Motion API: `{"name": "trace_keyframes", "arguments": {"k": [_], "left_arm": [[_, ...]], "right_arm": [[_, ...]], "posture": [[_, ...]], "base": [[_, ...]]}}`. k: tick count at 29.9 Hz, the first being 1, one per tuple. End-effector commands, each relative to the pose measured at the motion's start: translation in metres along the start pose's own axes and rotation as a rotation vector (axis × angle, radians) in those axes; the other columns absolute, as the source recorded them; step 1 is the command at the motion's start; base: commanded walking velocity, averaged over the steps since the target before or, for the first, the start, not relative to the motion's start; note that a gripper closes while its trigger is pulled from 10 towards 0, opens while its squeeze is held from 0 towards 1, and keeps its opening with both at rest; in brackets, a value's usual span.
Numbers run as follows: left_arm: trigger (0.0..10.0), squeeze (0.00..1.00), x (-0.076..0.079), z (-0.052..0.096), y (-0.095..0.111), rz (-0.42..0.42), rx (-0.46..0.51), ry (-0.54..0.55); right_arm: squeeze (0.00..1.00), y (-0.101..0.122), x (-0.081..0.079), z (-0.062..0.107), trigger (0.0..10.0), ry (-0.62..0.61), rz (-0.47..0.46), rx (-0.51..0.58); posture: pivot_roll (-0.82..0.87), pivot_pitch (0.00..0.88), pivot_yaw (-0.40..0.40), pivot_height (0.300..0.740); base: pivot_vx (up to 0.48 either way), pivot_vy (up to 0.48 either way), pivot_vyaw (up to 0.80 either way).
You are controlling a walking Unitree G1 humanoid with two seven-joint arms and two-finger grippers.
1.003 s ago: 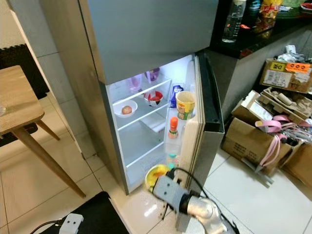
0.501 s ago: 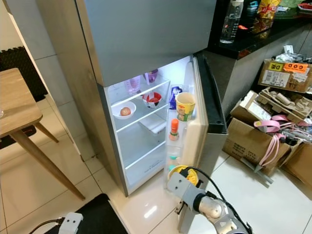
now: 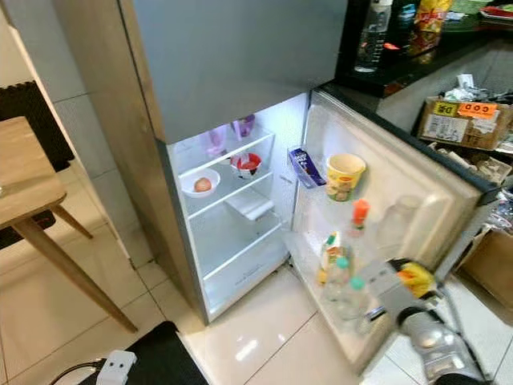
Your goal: Restocking fridge
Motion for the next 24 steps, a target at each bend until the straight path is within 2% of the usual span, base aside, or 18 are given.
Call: {"name": "trace_keyframes", "arguments": {"k": [1, 2, 3, 6, 7, 10, 11, 12, 14, 15, 16, 17, 20, 23, 24], "left_arm": [[10.0, 0.00, -0.002, 0.001, -0.004, 0.000, -0.019, 0.005], [10.0, 0.00, -0.002, 0.001, -0.005, -0.002, -0.024, 0.003], [10.0, 0.00, -0.002, 0.001, -0.005, -0.002, -0.024, 0.003], [10.0, 0.00, -0.001, 0.001, -0.005, -0.002, -0.026, 0.001], [10.0, 0.00, -0.001, 0.001, -0.005, -0.002, -0.026, 0.001], [10.0, 0.00, 0.001, 0.000, -0.005, -0.002, -0.024, -0.004], [10.0, 0.00, 0.001, 0.000, -0.005, -0.002, -0.024, -0.004], [10.0, 0.00, 0.002, 0.000, -0.006, 0.000, -0.026, -0.005], [10.0, 0.00, 0.002, 0.000, -0.006, 0.000, -0.026, -0.005], [10.0, 0.00, 0.003, 0.000, -0.006, 0.000, -0.027, -0.007], [10.0, 0.00, 0.003, 0.000, -0.006, 0.000, -0.027, -0.007], [10.0, 0.00, 0.003, -0.001, -0.006, 0.002, -0.027, -0.009], [10.0, 0.00, 0.004, -0.001, -0.006, 0.003, -0.026, -0.009], [10.0, 0.00, 0.009, -0.004, -0.005, 0.011, -0.024, -0.010], [10.0, 0.00, 0.009, -0.004, -0.005, 0.011, -0.024, -0.010]], "right_arm": [[0.00, -0.003, -0.010, 0.000, 10.0, 0.027, -0.033, -0.009], [0.00, -0.005, -0.031, 0.002, 10.0, 0.111, -0.064, -0.006], [0.00, -0.005, -0.031, 0.002, 10.0, 0.111, -0.064, -0.006], [0.00, -0.006, -0.077, 0.009, 10.0, 0.268, -0.090, 0.004], [0.00, -0.006, -0.077, 0.009, 10.0, 0.268, -0.090, 0.004], [0.00, -0.011, -0.120, 0.021, 10.0, 0.377, -0.119, -0.017], [0.00, -0.011, -0.120, 0.021, 10.0, 0.377, -0.119, -0.017], [0.00, -0.013, -0.141, 0.027, 10.0, 0.415, -0.151, -0.030], [0.00, -0.013, -0.141, 0.027, 10.0, 0.415, -0.151, -0.030], [0.00, -0.013, -0.157, 0.032, 10.0, 0.440, -0.179, -0.046], [0.00, -0.013, -0.157, 0.032, 10.0, 0.440, -0.179, -0.046], [0.00, -0.013, -0.172, 0.037, 10.0, 0.462, -0.200, -0.069], [0.00, -0.013, -0.179, 0.039, 10.0, 0.471, -0.209, -0.079], [0.00, -0.019, -0.206, 0.051, 10.0, 0.502, -0.220, -0.163], [0.00, -0.019, -0.206, 0.051, 10.0, 0.502, -0.220, -0.163]], "posture": [[-0.14, 0.000, 0.021, 0.740], [-0.14, 0.000, 0.021, 0.740], [-0.14, 0.000, 0.021, 0.740], [-0.14, 0.000, 0.021, 0.740], [-0.14, 0.000, 0.021, 0.740], [-0.13, 0.000, 0.018, 0.740], [-0.13, 0.000, 0.018, 0.740], [-0.13, 0.000, 0.020, 0.740], [-0.13, 0.000, 0.020, 0.740], [-0.14, 0.000, 0.019, 0.740], [-0.14, 0.000, 0.019, 0.740], [-0.14, 0.000, 0.019, 0.740], [-0.14, 0.000, 0.019, 0.740], [-0.13, 0.000, 0.012, 0.740], [-0.13, 0.000, 0.012, 0.740]], "base": [[0.000, 0.000, 0.00], [0.000, 0.000, 0.00], [0.000, 0.000, 0.00], [0.000, 0.000, 0.00], [0.000, 0.000, 0.00], [0.000, 0.000, 0.00], [0.000, 0.000, 0.00], [0.000, 0.000, 0.00], [0.000, 0.000, 0.00], [0.000, 0.000, 0.00], [0.000, 0.000, 0.00], [0.000, 0.000, 0.00], [0.000, 0.000, 0.00], [0.000, 0.000, 0.00], [0.000, 0.000, 0.00]]}}
Point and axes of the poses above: a point about 5 cm out from each wrist's last joint towards the gripper, its own z axis pointing back from the gripper into the wrist, its own y axis along the axis of the wrist's last joint, x = y × z, the point moved 4 cm from there along -z, pointing out of the wrist towards the gripper, and after that the axes turned 9 degrees about z, right-handed, at the moved point
